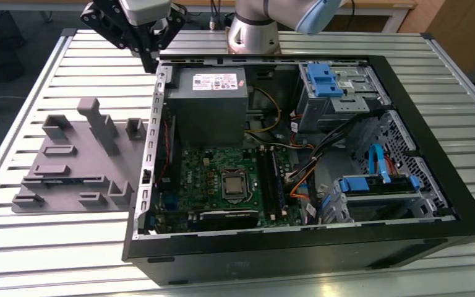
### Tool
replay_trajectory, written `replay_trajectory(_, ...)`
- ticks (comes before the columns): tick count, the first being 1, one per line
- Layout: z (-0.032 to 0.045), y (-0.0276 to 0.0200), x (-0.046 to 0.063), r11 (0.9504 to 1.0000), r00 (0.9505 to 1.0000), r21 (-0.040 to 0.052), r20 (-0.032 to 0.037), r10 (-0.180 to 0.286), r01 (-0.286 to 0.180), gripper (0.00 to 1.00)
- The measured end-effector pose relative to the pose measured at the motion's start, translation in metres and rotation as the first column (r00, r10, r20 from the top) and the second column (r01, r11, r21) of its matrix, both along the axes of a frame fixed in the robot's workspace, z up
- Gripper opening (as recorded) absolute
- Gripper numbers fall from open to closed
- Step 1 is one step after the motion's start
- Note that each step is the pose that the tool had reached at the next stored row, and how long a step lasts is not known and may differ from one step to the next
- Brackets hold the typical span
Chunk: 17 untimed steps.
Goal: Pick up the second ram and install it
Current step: 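Reach for the second ram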
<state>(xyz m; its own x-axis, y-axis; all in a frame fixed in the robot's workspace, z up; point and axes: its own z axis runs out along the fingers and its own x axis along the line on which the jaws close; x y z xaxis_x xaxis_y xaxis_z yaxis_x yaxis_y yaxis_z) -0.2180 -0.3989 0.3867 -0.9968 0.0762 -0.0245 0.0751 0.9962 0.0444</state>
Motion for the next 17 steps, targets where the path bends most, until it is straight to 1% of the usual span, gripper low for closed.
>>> replay_trajectory(17, -0.0003, 0.0, -0.0061, 1.0, 1.0, -0.0001, -0.0001, 0.0, 0.0, 0.11)
